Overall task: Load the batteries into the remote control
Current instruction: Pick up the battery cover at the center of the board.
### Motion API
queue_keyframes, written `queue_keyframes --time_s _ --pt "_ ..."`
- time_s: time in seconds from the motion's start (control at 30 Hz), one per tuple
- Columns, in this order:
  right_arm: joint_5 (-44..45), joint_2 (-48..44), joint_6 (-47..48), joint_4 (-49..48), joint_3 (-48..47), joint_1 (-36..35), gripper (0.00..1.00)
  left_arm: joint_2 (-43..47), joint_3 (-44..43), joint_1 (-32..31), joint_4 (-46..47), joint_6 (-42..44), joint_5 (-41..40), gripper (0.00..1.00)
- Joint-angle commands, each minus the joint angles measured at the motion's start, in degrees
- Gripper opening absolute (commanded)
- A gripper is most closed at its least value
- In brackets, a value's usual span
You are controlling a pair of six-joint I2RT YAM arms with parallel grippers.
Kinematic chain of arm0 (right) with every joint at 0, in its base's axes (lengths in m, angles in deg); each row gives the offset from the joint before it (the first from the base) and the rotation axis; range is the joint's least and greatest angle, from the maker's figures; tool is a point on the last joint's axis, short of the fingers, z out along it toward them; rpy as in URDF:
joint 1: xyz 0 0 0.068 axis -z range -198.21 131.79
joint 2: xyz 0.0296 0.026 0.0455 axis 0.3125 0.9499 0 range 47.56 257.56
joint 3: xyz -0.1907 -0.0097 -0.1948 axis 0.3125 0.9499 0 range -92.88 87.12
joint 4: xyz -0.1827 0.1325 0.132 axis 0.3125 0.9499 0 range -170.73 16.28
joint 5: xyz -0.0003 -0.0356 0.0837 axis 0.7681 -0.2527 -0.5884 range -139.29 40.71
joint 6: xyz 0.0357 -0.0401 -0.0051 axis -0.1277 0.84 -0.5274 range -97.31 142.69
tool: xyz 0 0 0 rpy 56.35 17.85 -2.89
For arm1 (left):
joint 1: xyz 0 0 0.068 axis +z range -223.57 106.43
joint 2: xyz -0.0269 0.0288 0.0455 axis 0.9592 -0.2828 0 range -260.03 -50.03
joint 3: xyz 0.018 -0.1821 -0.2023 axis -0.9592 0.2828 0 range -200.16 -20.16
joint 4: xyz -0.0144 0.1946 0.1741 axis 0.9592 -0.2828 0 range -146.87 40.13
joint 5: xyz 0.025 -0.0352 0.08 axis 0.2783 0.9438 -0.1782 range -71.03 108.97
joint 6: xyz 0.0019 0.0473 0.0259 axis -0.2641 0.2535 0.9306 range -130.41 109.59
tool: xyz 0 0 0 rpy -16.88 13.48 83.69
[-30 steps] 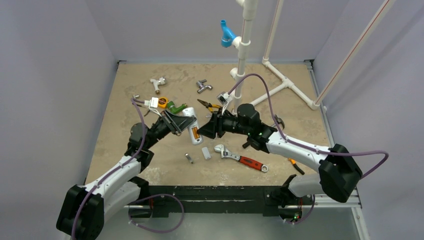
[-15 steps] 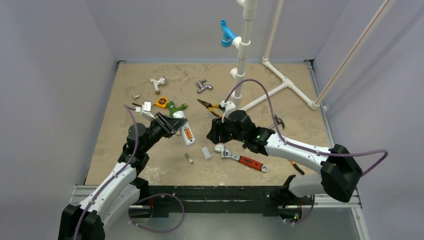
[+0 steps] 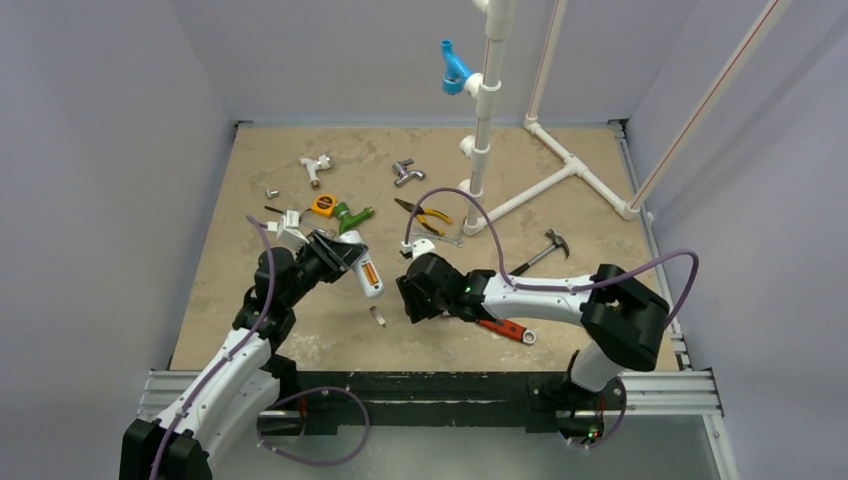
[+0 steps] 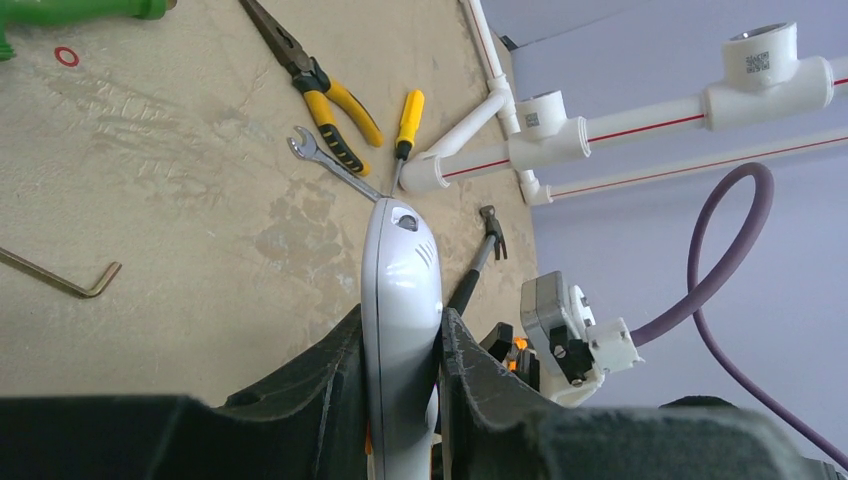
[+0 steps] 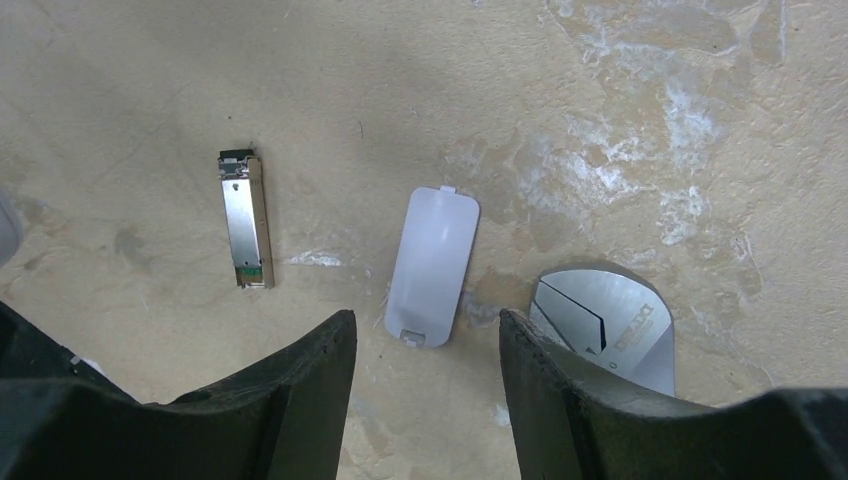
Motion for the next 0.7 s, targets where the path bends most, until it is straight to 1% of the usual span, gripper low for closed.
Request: queue_keyframes --time_s 0.0,0.13,0.4,0.67 --pt "3.6 1.4 -1.0 1.1 -3.3 -1.0 0.54 0.4 -2.4 0.5 1.7 1.1 0.1 0.00" --pt "3.7 3.5 -1.0 2.7 -4.9 -1.6 0.54 0.3 -2.1 0.5 2.1 0.8 -0.1 0.00" --pt "7.8 8.3 -1.0 8.3 -8.8 -4.0 0.49 -1.1 -1.8 0.5 3.8 0.0 0.8 0.00" --pt "9.5 10.4 -0.9 11.6 -10.6 -5.1 0.34 -1.6 -1.4 0.5 5.0 -0.4 1.1 0.00"
